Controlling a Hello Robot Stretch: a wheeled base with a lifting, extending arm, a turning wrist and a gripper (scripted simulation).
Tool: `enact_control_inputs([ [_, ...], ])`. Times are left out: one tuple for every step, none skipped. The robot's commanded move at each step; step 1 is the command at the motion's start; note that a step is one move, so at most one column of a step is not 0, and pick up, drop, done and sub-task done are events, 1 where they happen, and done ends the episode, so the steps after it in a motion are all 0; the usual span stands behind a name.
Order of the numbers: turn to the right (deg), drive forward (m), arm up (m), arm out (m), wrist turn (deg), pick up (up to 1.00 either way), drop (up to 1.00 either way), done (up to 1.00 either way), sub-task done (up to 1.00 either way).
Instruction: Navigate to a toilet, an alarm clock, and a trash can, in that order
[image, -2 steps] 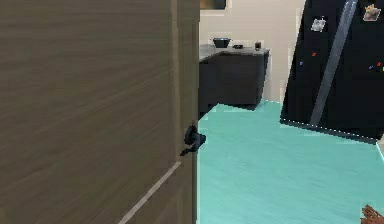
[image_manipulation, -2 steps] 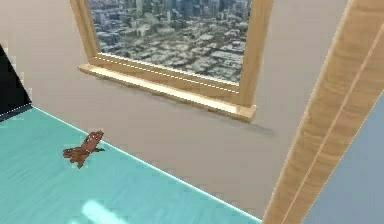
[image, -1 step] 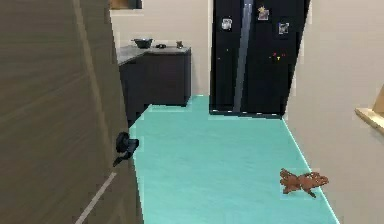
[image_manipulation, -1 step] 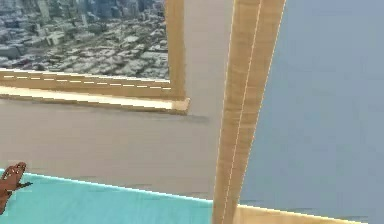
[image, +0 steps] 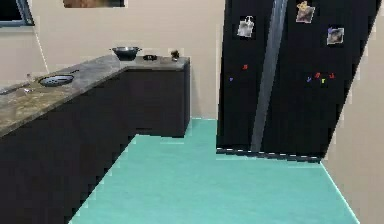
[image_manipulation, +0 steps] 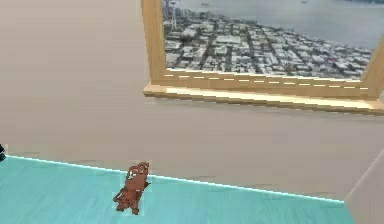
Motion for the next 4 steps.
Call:
enact_control_inputs([
  [15.0,0.0,0.0,0.0,0.0,0.0,0.0,0.0,0.0],
  [0.0,0.05,0.0,0.0,0.0,0.0,0.0,0.0,0.0],
  [-45.0,0.0,0.0,0.0,0.0,0.0,0.0,0.0,0.0],
  [-15.0,0.0,0.0,0.0,0.0,0.0,0.0,0.0,0.0],
])
